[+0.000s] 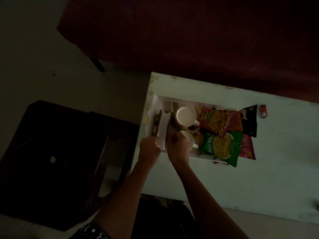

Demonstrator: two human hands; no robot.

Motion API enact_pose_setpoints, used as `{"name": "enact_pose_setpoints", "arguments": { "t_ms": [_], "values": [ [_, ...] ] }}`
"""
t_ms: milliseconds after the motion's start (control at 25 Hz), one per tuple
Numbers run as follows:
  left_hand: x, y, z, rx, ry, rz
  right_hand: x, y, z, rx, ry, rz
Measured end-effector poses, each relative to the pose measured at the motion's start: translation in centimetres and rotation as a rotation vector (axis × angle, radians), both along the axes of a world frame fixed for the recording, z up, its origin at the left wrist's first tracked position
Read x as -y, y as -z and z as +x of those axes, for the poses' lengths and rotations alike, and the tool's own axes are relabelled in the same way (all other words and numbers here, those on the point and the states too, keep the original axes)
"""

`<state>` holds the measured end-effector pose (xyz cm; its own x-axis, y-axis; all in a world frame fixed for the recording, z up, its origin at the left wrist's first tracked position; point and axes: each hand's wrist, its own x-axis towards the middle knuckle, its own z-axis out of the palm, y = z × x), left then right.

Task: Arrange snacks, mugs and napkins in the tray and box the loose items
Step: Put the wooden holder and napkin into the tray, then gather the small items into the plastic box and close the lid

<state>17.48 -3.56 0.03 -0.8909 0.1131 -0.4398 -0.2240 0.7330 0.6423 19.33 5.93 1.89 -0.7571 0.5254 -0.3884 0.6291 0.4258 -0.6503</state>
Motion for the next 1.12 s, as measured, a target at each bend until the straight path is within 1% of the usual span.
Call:
{"name": "enact_pose_setpoints", "arguments": {
  "t_ms": [120,200,280,400,480,560,600,680,720,800,880,920,960,1000,1040,1080,1120],
  "values": [
    [-0.1,-0.7,1.2,-0.017,-0.098,-0.058,-3.2,-1.6,2.1,-0.092,0.132,0.094],
    [-0.4,-1.2,1.8,-0.027,-0.113,-0.068,-6.9,-2.1,4.2,-0.153,0.202,0.156],
    [-0.4,-1.4,1.7,-0.021,-0.188,-0.064,-11.7,-2.2,6.1,-0.202,0.305,0.236],
    [-0.3,-1.6,1.5,0.001,-0.392,-0.072,-18.8,-1.7,8.6,-0.175,0.510,0.318],
    [-0.4,-1.5,1.3,0.010,-0.497,-0.076,-22.4,-0.7,9.3,-0.153,0.697,0.260],
    [-0.5,-1.4,0.8,0.013,-0.546,-0.081,-25.2,0.6,9.5,-0.088,0.840,0.108],
    [-0.4,-1.2,0.4,0.023,-0.555,-0.098,-26.4,1.3,9.5,-0.027,0.865,-0.006],
    [0.2,-0.5,-1.0,0.054,-0.530,-0.148,-27.8,2.8,9.3,0.138,0.805,-0.279],
    [0.5,0.0,-1.9,0.074,-0.516,-0.160,-28.4,3.6,9.1,0.167,0.782,-0.417],
    [1.1,1.5,-4.1,0.111,-0.517,-0.166,-29.3,5.0,8.4,0.156,0.777,-0.680],
    [1.6,3.0,-6.1,0.143,-0.505,-0.174,-30.1,5.9,7.5,0.194,0.760,-0.847],
    [1.6,3.7,-6.9,0.157,-0.503,-0.164,-30.3,6.1,7.2,0.201,0.689,-0.940],
    [1.6,4.4,-7.5,0.175,-0.510,-0.136,-30.4,6.5,7.0,0.142,0.571,-1.063],
    [1.6,5.0,-7.9,0.200,-0.526,-0.090,-30.6,7.2,7.3,0.014,0.472,-1.199],
    [1.6,5.6,-8.1,0.233,-0.550,-0.026,-30.8,7.3,7.7,-0.055,0.375,-1.334],
    [1.5,6.0,-8.3,0.271,-0.573,0.041,-30.9,7.3,7.7,-0.052,0.328,-1.480],
    [1.5,6.3,-8.4,0.312,-0.590,0.100,-30.9,7.6,7.5,-0.005,0.307,-1.582]
  ]
}}
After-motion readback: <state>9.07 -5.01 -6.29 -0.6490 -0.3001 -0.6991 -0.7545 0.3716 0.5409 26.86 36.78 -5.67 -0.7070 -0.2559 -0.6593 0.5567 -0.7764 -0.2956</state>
